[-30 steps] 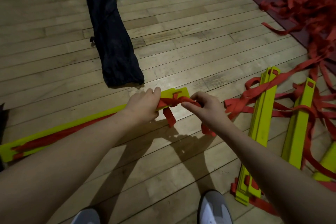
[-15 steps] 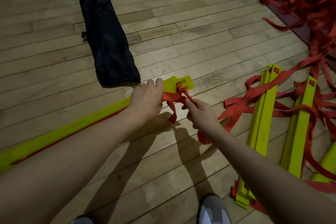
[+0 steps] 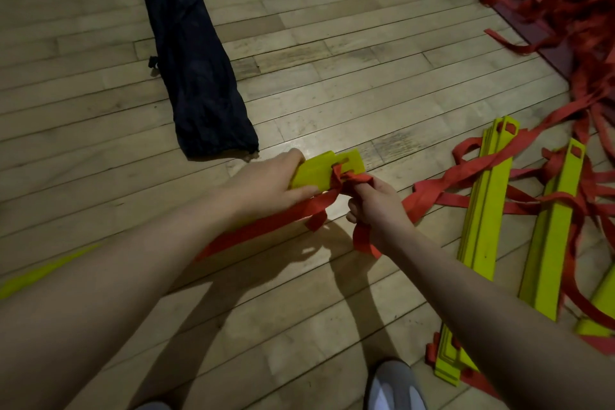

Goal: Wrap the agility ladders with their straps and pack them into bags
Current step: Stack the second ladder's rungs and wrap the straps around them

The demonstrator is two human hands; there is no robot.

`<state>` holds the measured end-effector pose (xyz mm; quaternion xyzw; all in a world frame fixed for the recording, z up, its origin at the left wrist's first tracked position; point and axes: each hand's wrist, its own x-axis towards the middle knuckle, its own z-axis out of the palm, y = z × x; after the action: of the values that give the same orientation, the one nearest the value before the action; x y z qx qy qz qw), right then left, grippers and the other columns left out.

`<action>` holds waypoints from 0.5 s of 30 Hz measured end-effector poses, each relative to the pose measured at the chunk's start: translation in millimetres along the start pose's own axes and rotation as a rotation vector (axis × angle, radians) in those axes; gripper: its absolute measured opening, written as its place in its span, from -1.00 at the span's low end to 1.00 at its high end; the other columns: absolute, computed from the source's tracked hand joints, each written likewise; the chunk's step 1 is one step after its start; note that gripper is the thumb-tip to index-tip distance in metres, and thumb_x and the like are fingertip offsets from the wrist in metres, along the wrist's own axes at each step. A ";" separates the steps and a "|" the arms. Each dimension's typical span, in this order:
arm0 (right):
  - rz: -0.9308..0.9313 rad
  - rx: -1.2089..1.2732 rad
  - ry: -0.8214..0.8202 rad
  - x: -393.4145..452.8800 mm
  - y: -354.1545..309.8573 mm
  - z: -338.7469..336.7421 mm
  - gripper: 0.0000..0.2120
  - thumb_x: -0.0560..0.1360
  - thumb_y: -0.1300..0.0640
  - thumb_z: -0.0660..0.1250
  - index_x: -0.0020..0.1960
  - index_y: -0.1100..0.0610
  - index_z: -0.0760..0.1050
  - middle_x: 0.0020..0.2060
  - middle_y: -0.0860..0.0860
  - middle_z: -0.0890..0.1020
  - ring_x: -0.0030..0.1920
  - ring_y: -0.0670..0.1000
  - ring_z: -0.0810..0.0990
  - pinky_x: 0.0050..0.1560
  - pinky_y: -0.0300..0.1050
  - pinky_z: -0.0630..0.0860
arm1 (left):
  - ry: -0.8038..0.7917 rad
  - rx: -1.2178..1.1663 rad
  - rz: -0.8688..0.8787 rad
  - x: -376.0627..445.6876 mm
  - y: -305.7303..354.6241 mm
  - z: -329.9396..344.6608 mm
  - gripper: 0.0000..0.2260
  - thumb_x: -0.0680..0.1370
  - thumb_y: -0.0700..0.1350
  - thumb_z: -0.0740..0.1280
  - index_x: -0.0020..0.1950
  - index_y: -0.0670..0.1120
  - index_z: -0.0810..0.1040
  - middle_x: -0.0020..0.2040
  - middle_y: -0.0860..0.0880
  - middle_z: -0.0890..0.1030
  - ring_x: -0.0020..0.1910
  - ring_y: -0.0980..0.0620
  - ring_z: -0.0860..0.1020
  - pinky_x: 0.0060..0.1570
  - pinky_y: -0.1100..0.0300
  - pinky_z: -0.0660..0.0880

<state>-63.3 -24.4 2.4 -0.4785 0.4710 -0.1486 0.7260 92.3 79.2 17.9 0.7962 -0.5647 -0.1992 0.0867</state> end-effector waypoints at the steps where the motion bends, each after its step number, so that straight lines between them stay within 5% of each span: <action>1: 0.001 0.020 -0.005 -0.5 -1.1 1.2 -0.83 0.60 0.30 0.15 -0.14 0.18 0.45 -0.19 0.15 0.65 -0.62 -0.12 0.20 -0.57 -0.27 0.22 | -0.008 -0.007 0.005 2.0 -1.0 -4.6 -0.49 0.53 0.27 0.23 0.31 -0.04 0.30 0.06 -0.02 0.55 -0.10 0.01 0.54 -0.14 0.08 0.50; 7: 0.013 -0.005 0.006 -0.2 -4.6 0.2 -0.82 0.59 0.32 0.15 -0.16 0.20 0.43 -0.20 0.19 0.66 -0.62 -0.11 0.19 -0.56 -0.27 0.19 | 0.018 0.009 -0.012 1.2 3.7 5.3 -0.55 0.54 0.24 0.25 0.23 -0.03 0.25 -0.14 0.02 0.51 -0.25 0.06 0.50 -0.29 0.12 0.48; 11: 0.043 -0.210 0.070 -2.9 -1.2 -5.4 -0.77 0.58 0.28 0.14 -0.06 0.11 0.56 -0.49 -0.02 0.62 -0.57 -0.08 0.21 -0.48 -0.18 0.21 | 0.080 0.047 -0.068 7.0 2.0 14.3 -0.57 0.56 0.23 0.23 0.22 -0.05 0.23 -0.16 -0.03 0.54 -0.24 -0.04 0.52 -0.33 0.11 0.39; 15: -0.024 -0.205 0.030 -6.8 -1.4 -7.2 -0.69 0.59 0.27 0.10 -0.05 0.02 0.59 -0.31 0.11 0.69 -0.58 -0.12 0.31 -0.49 -0.21 0.23 | 0.026 0.002 -0.111 11.9 0.0 17.6 -0.53 0.54 0.24 0.25 0.24 -0.04 0.22 -0.15 -0.01 0.50 -0.20 -0.04 0.51 -0.31 0.12 0.38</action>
<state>-72.3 -24.5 6.6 -0.5536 0.4888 -0.1152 0.6643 88.4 69.6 -0.7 0.8289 -0.5186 -0.1930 0.0821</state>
